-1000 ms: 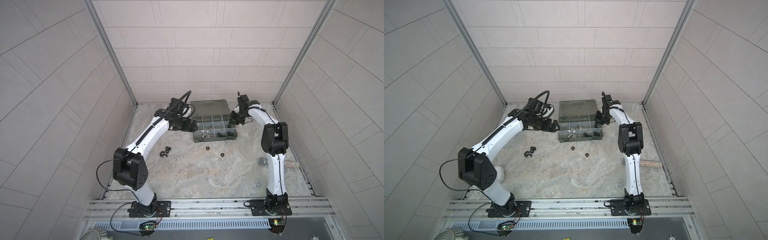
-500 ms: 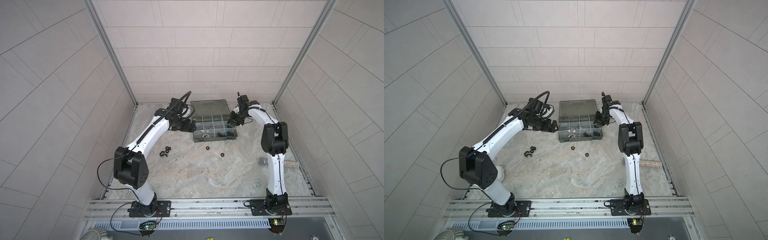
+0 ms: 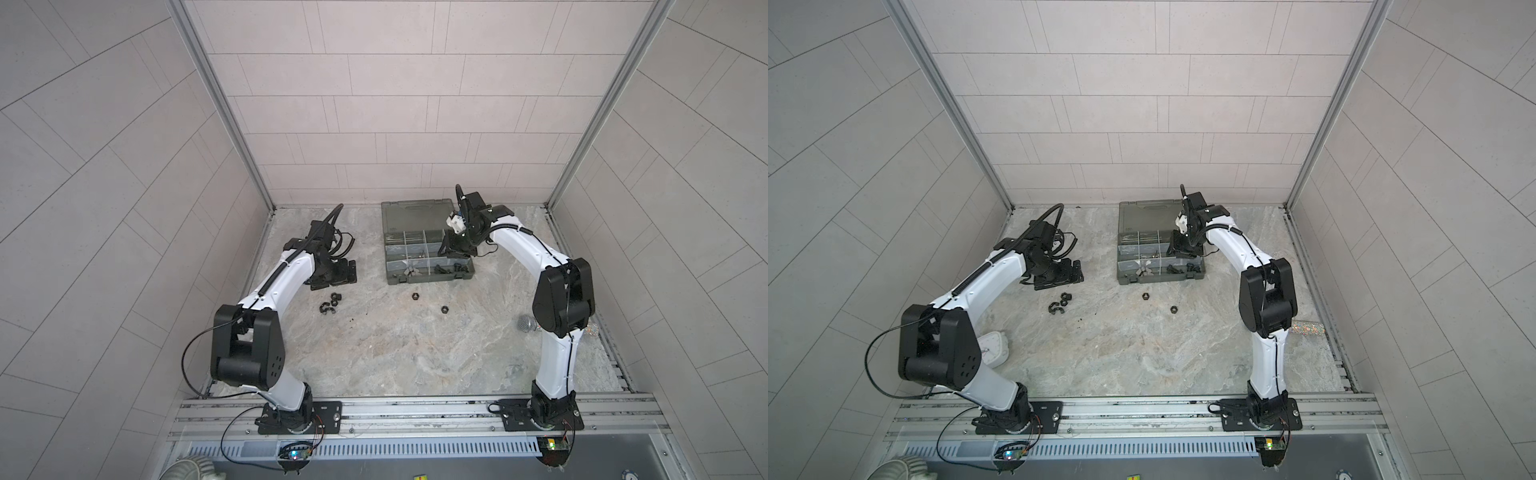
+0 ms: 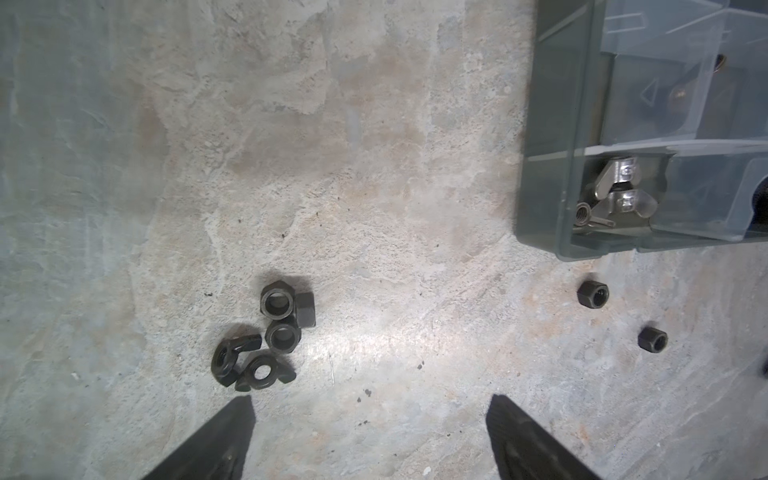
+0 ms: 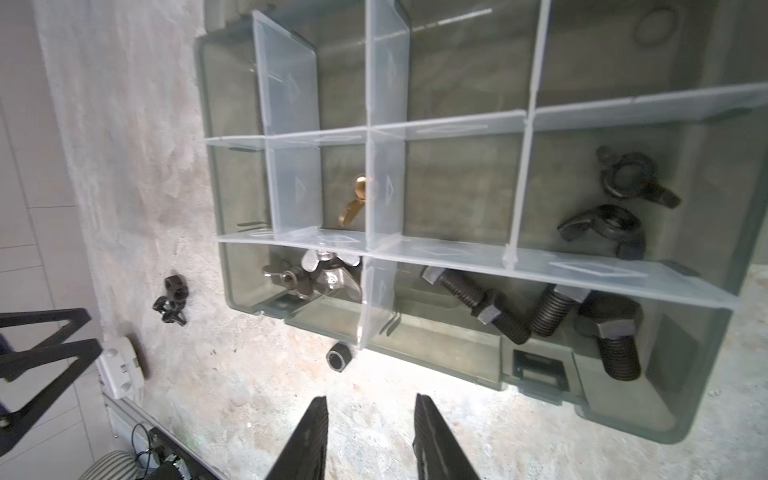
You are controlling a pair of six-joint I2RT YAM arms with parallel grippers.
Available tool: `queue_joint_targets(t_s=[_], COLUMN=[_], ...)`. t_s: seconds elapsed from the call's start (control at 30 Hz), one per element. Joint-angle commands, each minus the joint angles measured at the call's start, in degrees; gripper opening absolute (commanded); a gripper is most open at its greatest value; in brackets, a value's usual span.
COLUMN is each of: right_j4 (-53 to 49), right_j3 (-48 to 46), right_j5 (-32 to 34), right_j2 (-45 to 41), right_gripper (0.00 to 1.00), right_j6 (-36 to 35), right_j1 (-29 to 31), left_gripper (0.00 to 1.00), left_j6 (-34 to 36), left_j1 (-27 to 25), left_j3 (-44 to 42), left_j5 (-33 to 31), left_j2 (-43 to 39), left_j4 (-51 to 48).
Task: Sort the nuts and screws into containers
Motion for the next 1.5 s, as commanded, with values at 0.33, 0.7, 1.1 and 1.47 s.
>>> queue_joint_targets(t_s=[0.33, 0.7, 1.1, 1.47], right_j4=[5.03, 4.02, -0.10, -1.68], right_j3=[3.15, 8.36, 12.13, 11.17], right_j5=[6.92, 6.87, 4.37, 3.18], right_j2=[6.69, 14.54, 19.21, 20.51], right_gripper=[0.37, 0.34, 0.20, 0.11], right_j6=[-0.05, -0.97, -3.19, -4.55], right_j1=[-10.07, -10.98, -10.95, -6.00], left_gripper=[0.93, 0.93, 0.93, 0.93], left_j6=[-0.66, -0.07, 0.37, 0.69], left_j1=[0.36, 0.96, 1.63, 2.13], left_j3=[-1.27, -2.28, -3.07, -4.06], left_j5=[-1.72, -2.15, -1.48, -0.78], left_j2=[-5.66, -7.56, -7.57, -7.84], left_j4=[-0.01, -0.65, -0.70, -0.41])
